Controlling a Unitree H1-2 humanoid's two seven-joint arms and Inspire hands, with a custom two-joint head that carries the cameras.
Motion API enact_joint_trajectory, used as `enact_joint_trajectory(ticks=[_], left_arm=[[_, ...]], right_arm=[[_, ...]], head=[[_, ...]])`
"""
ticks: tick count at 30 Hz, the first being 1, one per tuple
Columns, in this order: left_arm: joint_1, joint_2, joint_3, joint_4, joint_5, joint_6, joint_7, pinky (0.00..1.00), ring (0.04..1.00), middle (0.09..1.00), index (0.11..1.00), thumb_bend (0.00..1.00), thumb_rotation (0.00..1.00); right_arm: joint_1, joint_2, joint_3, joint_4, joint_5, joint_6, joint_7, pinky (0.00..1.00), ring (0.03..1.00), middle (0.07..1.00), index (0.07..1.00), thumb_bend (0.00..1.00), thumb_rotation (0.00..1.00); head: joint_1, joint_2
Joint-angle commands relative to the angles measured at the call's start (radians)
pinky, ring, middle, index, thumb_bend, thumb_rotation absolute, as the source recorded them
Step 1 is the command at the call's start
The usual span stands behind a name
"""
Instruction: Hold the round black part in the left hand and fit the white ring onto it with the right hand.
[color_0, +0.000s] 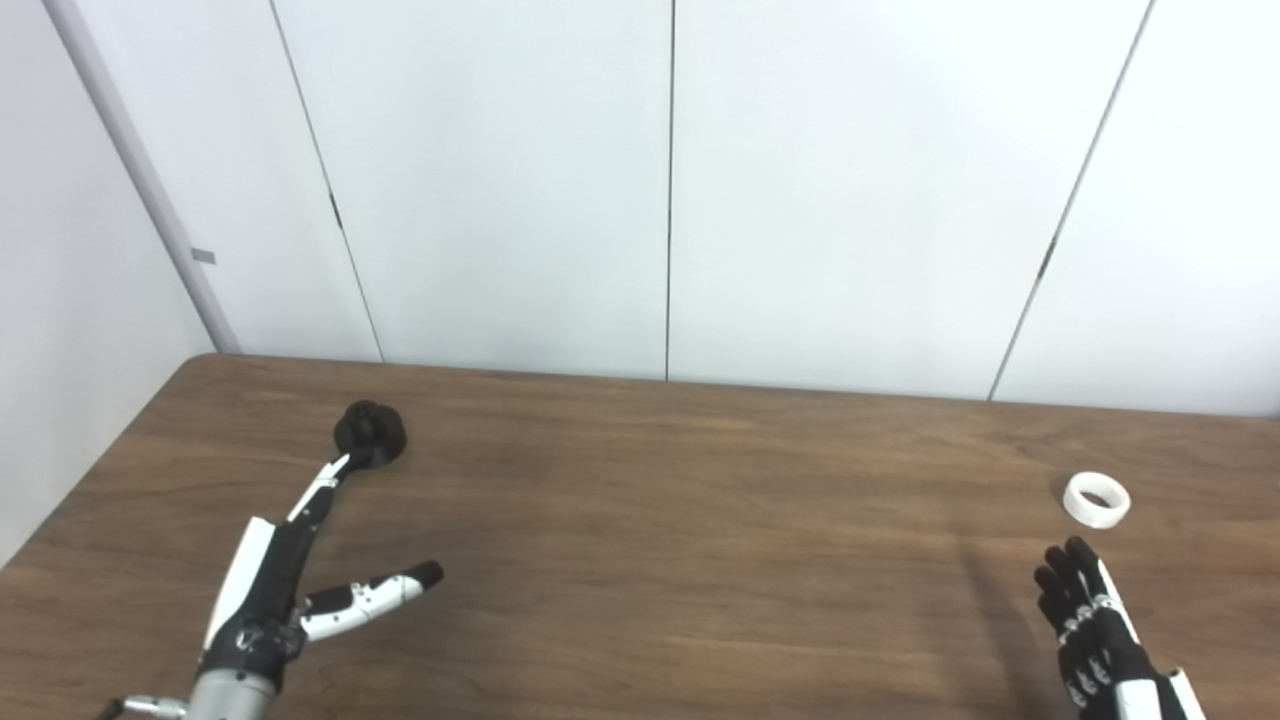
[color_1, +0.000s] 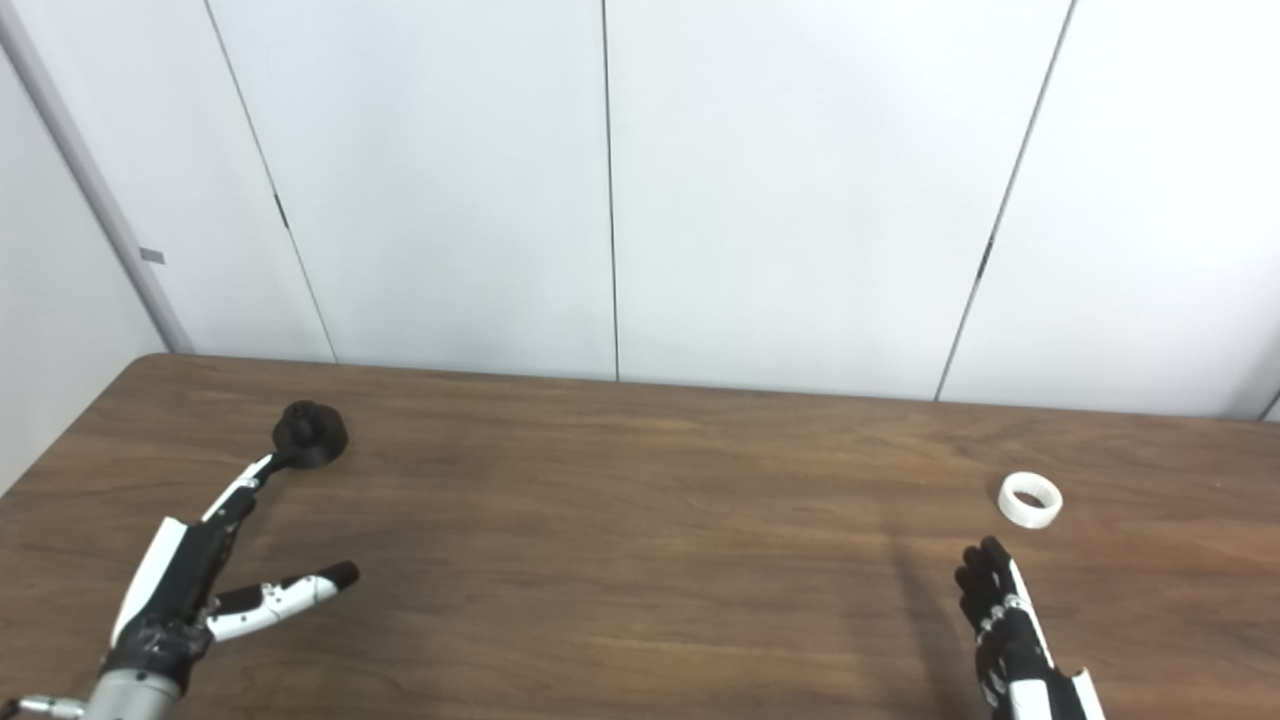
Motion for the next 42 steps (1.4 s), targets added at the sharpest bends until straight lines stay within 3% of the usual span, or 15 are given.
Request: enact_joint_trajectory(ticks=[1,8,14,23,32,42], left_arm=[[-0.070,0.058,-0.005,-0.031,0.072,0.028,-0.001,1.00,0.999,0.974,0.899,0.84,0.30],[-0.137,0.110,-0.020,0.018,0.159,0.073,0.001,1.00,1.000,0.975,0.882,0.82,0.29],[-0.190,0.118,-0.022,0.095,0.226,0.087,0.031,0.96,1.000,0.959,0.866,0.91,0.25],[-0.269,0.121,-0.030,0.264,0.269,0.019,0.122,1.00,0.995,0.938,0.839,0.91,0.25],[-0.371,0.104,-0.020,0.438,0.229,-0.027,0.187,0.98,1.000,0.952,0.855,0.90,0.27],[-0.455,0.116,-0.056,0.535,0.198,0.001,0.150,1.00,1.000,0.953,0.869,0.89,0.29]], right_arm=[[0.164,0.024,0.030,0.048,0.005,0.006,-0.004,1.00,0.974,0.978,0.989,0.52,1.00],[0.164,0.024,0.030,0.048,-0.002,0.000,-0.004,1.00,0.968,0.976,0.985,0.52,1.00],[0.164,0.028,0.032,0.051,-0.024,-0.005,-0.014,1.00,0.958,0.962,0.973,0.58,1.00],[0.170,0.026,0.032,0.047,-0.033,-0.008,-0.019,1.00,0.954,0.960,0.970,0.60,0.99],[0.175,0.018,0.036,0.038,-0.033,-0.002,-0.014,1.00,0.947,0.959,0.966,0.58,0.98],[0.181,0.018,0.039,0.027,-0.034,0.003,-0.009,1.00,0.946,0.960,0.969,0.57,0.98]], head=[[0.000,0.001],[-0.002,0.003],[-0.007,0.006],[-0.008,0.009],[-0.004,0.012],[0.000,0.018]])
